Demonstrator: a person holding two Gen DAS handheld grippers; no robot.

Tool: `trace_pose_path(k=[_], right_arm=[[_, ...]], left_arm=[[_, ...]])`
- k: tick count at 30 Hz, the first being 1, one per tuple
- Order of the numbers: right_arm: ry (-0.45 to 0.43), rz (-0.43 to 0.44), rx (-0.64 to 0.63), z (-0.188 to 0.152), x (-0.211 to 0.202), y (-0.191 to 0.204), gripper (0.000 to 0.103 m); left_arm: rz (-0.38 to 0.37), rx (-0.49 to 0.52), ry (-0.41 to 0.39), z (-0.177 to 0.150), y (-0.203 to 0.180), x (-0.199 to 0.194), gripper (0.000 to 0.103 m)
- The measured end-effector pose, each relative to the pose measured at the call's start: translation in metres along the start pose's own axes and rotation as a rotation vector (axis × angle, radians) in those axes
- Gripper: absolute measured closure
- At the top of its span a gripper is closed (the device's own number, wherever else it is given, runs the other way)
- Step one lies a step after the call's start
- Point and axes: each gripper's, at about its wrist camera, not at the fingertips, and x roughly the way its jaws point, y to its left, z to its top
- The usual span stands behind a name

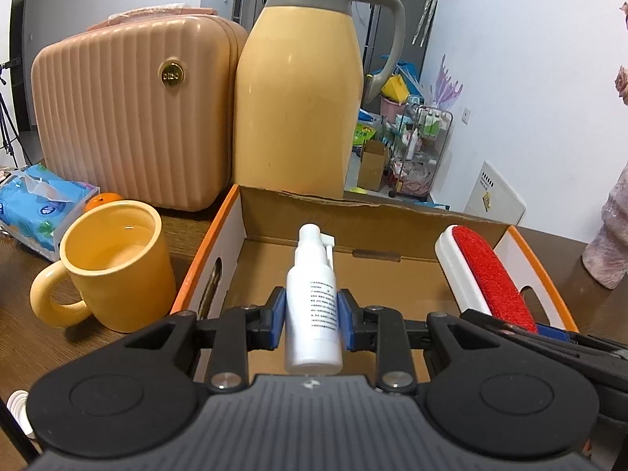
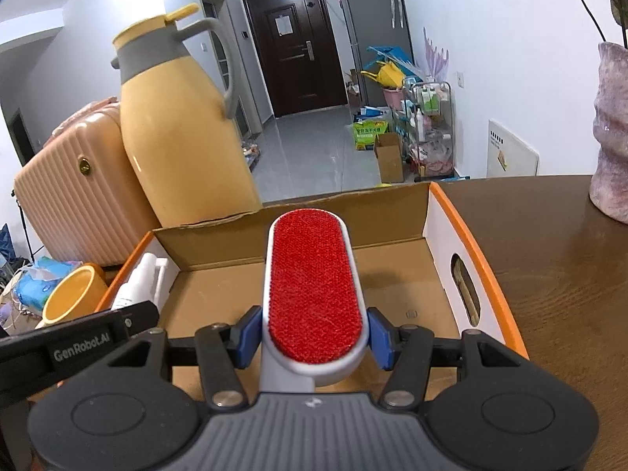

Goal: Organize rigid objects
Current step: 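Lower both items into the box and open both grippers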

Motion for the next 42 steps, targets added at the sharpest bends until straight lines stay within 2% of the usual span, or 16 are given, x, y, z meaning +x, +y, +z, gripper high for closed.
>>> trace_pose_path(k=[4, 6, 8, 10, 11, 14, 22, 42], right_arm=[[0.026, 0.01, -0.006, 0.0, 0.001, -0.001, 0.046], [0.028, 0.0, -0.021, 0.003, -0.001, 0.0, 0.045], [0.006, -0.02, -0.035, 0.007, -0.008, 0.002, 0.037], [-0.022, -0.057, -0.051, 0.009, -0.016, 0.003, 0.022], [-0.032, -0.068, -0.057, 0.009, -0.019, 0.003, 0.019], [-0.041, -0.06, -0.046, 0.01, -0.022, 0.0, 0.014], [-0.053, -0.079, -0.063, 0.009, -0.028, -0.001, 0.007], [-0.133, -0.088, -0.135, -0.017, -0.075, 0.001, 0.006]], left_arm=[[-0.01, 0.011, 0.015, 0.0, -0.001, 0.002, 0.074], [-0.018, 0.019, 0.019, 0.0, -0.002, -0.001, 0.066], [-0.018, 0.031, 0.0, 0.001, -0.002, -0.008, 0.018], [0.006, 0.03, -0.032, 0.002, -0.001, -0.016, 0.005], [0.028, 0.031, -0.057, 0.003, -0.001, -0.02, 0.001], [0.042, 0.028, -0.083, 0.004, 0.0, -0.028, 0.0], [0.039, 0.009, -0.074, 0.009, 0.006, -0.028, 0.0], [0.032, 0.006, -0.129, -0.006, 0.023, -0.068, 0.0]])
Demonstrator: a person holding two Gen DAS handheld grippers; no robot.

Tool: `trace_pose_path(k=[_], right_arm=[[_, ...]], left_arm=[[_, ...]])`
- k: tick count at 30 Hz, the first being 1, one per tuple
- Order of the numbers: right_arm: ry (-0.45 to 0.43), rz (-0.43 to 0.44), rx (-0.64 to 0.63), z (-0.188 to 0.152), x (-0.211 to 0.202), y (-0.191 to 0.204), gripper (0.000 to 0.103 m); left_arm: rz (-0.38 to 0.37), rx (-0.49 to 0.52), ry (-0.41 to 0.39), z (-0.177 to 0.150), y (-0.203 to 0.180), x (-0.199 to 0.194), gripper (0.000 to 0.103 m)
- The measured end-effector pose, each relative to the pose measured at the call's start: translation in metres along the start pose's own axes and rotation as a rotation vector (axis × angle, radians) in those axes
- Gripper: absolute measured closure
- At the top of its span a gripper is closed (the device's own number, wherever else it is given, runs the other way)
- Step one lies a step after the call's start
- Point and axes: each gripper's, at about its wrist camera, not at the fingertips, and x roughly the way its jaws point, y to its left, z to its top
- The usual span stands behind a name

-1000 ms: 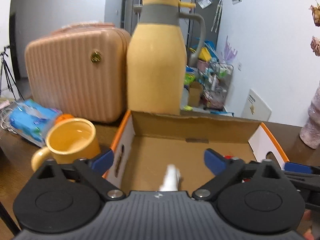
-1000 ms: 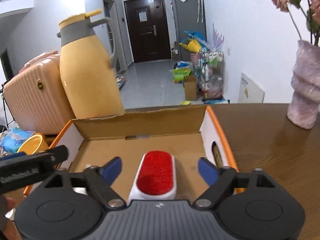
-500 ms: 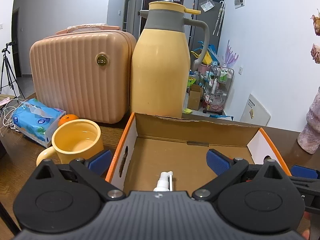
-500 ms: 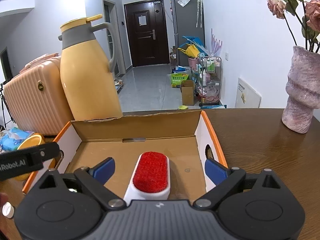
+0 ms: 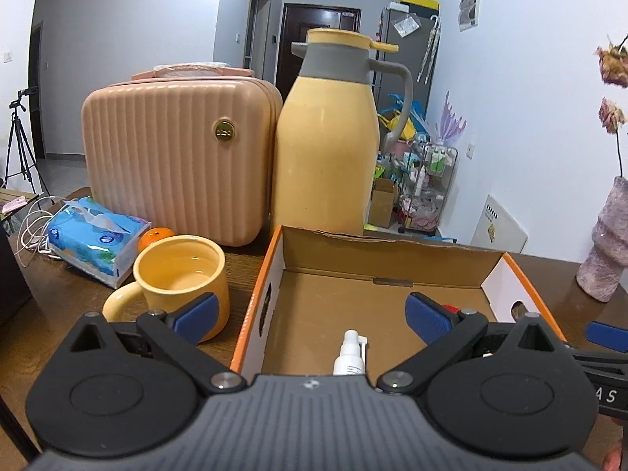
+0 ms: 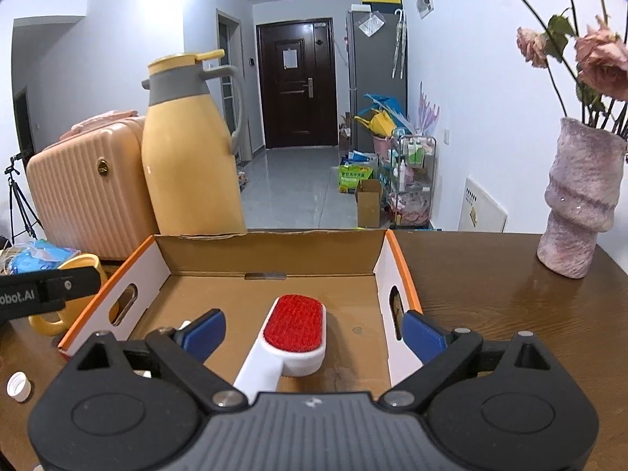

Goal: Organize rigid objects
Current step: 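Lower both items into the box and open both grippers, then withdraw both grippers from the box toward the blue jar and white bottle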

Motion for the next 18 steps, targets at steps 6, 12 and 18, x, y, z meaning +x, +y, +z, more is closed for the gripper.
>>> trace_pose_path(k=[6, 12, 18], right_arm=[[-0.038, 0.002, 0.001, -0.007, -0.023, -0.001, 0.006], [-0.071, 0.009, -0.004, -0.017, -0.047, 0.002, 0.006], [-0.089, 0.009, -0.018, -0.029, -0.067, 0.006, 0.006]], left_arm=[[0.004, -0.012, -0.023, -0.006, 0.008, -0.019, 0.0], [0.008, -0.005, -0.035, -0.014, 0.013, -0.038, 0.0], [0.007, 0.012, -0.057, -0.024, 0.017, -0.06, 0.0]])
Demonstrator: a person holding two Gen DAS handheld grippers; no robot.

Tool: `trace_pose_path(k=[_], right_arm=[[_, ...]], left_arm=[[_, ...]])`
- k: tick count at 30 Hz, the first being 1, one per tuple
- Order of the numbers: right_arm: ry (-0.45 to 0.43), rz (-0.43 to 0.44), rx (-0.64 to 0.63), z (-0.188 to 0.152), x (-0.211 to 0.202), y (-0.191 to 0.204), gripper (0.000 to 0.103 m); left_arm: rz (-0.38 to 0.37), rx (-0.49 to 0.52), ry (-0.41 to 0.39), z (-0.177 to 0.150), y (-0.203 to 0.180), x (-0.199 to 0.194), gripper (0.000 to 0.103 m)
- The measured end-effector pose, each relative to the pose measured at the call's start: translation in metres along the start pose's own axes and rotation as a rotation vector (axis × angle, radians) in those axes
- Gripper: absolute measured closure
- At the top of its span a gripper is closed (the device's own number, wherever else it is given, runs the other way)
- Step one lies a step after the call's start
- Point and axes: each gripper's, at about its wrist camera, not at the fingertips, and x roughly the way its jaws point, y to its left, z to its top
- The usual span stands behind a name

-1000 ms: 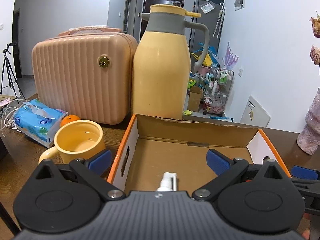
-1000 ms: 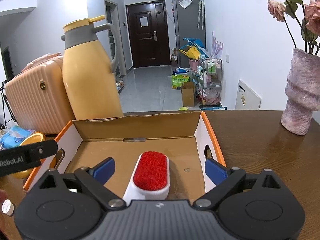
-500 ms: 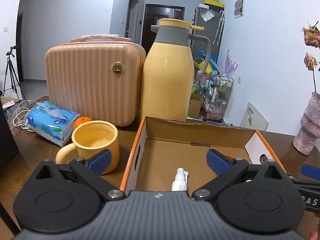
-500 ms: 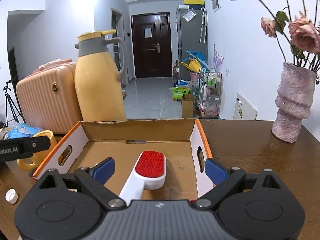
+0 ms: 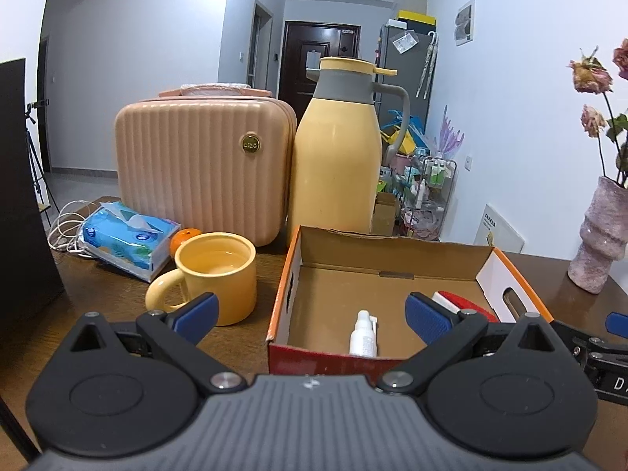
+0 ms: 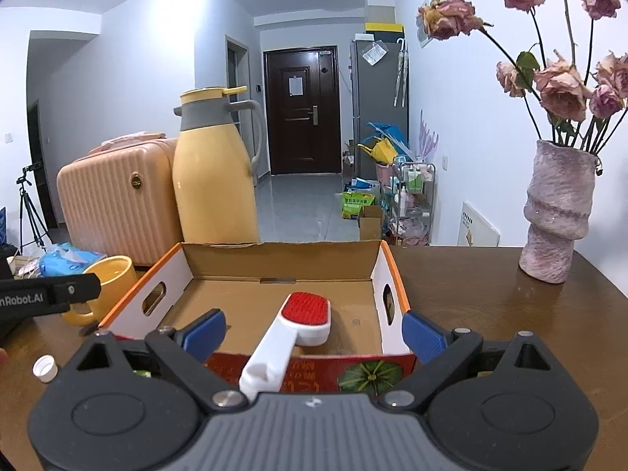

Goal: Organize rigid objects
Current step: 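Withdraw both grippers from the box toward the blue jar and white bottle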

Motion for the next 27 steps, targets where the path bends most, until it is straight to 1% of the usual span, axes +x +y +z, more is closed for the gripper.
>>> trace_pose_path(k=[5, 16, 22, 27], right_arm=[[-0.008, 0.009, -0.018, -0.012, -0.02, 0.006, 0.006], [-0.001, 0.008, -0.034, -0.039, -0.061, 0.016, 0.006], [0.005, 0.004, -0.035, -0.056, -0.082, 0.017, 0.006], [0.017, -0.005, -0.048, -0.069, -0.095, 0.019, 0.006]], left_arm=[[-0.008, 0.014, -0.008, -0.007, 0.005, -0.019, 0.0], [-0.028, 0.035, 0.006, -0.034, 0.013, -0.057, 0.0], [-0.029, 0.05, 0.026, -0.054, 0.023, -0.076, 0.0], [-0.035, 0.058, 0.056, -0.071, 0.031, -0.083, 0.0]])
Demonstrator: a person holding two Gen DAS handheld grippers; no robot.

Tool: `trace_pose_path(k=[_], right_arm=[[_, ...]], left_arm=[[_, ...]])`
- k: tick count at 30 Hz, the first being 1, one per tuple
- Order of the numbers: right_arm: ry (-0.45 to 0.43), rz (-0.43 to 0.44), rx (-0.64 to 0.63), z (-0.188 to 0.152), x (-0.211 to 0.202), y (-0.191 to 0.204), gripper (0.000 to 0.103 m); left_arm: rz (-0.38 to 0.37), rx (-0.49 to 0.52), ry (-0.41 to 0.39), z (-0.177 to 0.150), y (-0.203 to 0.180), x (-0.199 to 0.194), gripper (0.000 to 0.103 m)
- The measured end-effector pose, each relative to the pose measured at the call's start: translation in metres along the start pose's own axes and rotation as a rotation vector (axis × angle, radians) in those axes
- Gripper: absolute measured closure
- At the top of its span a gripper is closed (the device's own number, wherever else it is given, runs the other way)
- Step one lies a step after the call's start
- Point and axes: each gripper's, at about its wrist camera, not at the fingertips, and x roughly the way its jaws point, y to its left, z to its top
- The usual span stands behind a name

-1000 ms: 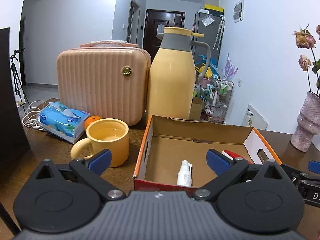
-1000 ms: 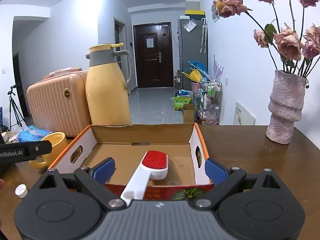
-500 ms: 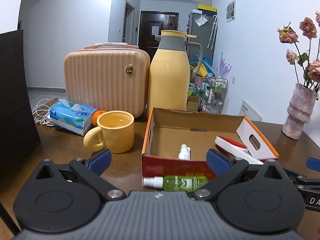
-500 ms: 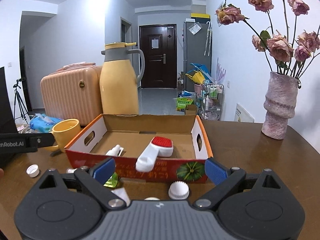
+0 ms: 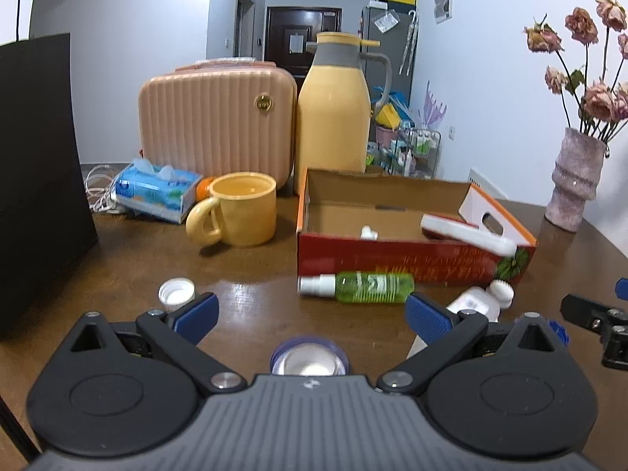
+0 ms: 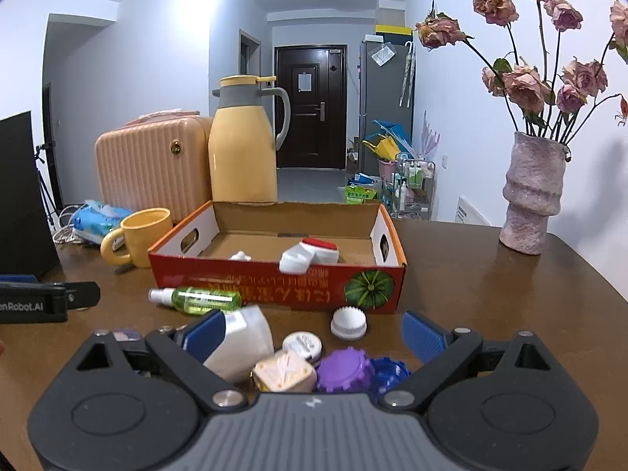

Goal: Organize rigid objects
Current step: 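Withdraw both grippers from the box toward the blue jar and white bottle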

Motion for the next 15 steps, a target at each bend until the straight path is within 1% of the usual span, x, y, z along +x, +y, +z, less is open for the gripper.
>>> trace_pose_path(k=[9, 15], right_arm=[[0.029, -0.004, -0.005, -0.015, -0.003, 0.003, 0.006], [0.033, 0.005, 0.004, -0.02, 0.004, 0.004, 0.006]], left_arm=[[-0.011, 0.018, 0.049, -0.019, 0.01, -0.001, 0.0], [-0.003, 0.04, 0.093, -0.028, 0.014, 0.013, 0.0]])
